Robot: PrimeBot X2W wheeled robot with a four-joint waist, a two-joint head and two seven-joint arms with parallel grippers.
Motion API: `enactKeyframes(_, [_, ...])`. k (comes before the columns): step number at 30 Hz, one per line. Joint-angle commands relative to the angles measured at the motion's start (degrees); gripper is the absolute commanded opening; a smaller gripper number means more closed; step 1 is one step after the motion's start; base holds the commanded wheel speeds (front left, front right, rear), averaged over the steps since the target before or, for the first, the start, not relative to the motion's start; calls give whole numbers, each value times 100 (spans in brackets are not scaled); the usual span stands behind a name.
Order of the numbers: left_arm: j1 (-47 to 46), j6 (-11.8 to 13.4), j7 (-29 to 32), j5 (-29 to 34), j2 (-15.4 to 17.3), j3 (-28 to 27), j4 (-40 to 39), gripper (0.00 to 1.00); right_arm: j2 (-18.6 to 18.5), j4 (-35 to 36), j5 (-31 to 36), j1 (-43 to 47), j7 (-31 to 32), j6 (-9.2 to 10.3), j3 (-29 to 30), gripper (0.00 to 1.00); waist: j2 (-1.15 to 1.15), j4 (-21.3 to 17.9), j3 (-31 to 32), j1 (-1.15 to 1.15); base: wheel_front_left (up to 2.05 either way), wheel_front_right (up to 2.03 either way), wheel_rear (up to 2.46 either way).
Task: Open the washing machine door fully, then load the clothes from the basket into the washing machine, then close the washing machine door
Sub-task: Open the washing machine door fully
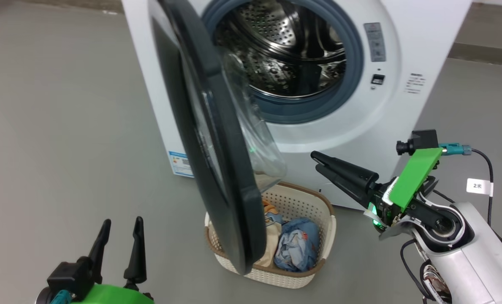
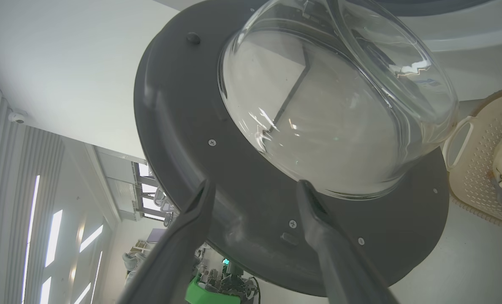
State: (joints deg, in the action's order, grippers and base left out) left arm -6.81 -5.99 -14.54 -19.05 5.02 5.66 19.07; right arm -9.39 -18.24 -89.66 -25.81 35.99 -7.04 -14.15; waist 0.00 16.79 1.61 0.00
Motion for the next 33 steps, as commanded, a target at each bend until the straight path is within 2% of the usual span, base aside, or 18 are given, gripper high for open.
enactKeyframes(1, [-127, 31, 7, -27, 129, -149, -178, 100, -33, 249, 64, 27, -97, -45, 6, 100, 0, -224, 32, 0, 0, 0, 0])
enactKeyframes(8, [-125, 54, 5, -45, 141, -122, -191, 100, -189, 692, 469, 222, -683, -45, 33, 100, 0, -551, 49, 0, 0, 0, 0])
enactKeyframes(13, [-113, 78, -1, -67, 132, -102, -185, 100, -355, 895, 873, 376, -1391, -45, -43, 100, 0, -775, 71, 0, 0, 0, 0])
enactKeyframes(25, [-98, 101, -22, -122, 145, -129, -149, 100, -877, 1076, 1750, 661, -3041, -45, -530, 100, 0, -1176, 86, 0, 0, 0, 0])
enactKeyframes(33, [-53, 147, -34, -128, 131, -150, -218, 100, -1244, 936, 2302, 889, -4040, -45, -719, 100, 0, -1402, 77, 0, 0, 0, 0])
